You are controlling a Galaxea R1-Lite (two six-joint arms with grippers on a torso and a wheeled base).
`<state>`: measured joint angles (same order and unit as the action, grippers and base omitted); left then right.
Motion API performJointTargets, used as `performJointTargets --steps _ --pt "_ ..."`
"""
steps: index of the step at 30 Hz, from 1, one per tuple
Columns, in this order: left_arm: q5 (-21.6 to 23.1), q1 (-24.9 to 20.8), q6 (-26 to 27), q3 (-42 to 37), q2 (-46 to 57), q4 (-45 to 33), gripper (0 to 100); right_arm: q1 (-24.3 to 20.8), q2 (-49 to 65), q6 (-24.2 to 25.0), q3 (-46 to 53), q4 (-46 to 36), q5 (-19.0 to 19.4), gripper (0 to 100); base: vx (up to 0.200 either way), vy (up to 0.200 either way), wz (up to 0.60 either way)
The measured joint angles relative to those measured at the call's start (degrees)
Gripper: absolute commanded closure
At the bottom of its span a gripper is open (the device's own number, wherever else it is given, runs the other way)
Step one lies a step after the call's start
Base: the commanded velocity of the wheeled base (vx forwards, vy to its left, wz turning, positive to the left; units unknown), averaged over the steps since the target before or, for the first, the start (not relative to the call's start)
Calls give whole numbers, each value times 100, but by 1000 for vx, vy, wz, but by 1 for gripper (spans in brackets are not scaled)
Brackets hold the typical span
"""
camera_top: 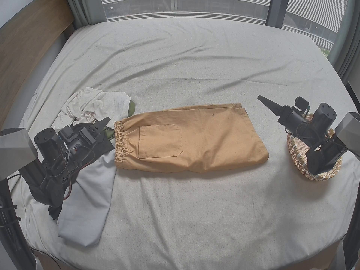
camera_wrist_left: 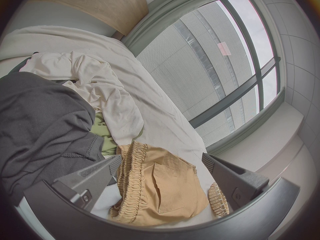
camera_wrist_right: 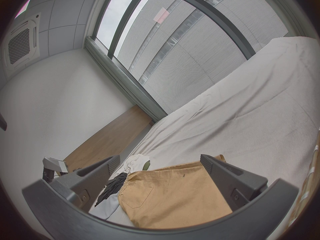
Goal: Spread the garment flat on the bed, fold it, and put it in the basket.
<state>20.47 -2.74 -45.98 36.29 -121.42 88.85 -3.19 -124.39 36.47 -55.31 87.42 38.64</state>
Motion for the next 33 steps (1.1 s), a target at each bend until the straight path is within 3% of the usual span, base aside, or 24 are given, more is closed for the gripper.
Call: performJointTargets --steps 8,18,27,33 --pt "72 -169 37 -241 227 0 0 -24 507 -150 947 66 -13 0 0 0 0" --pt "274 -517 391 -727 516 0 0 -11 1008 -886 2304 82 -6 0 0 0 0" --pt "301 -605 605 -917 562 -2 0 -44 946 -1001 2871 72 -50 0 0 0 0" --pt "301 -675 644 -973 568 -2 0 -166 680 -1009 3015 74 -321 0 0 0 0"
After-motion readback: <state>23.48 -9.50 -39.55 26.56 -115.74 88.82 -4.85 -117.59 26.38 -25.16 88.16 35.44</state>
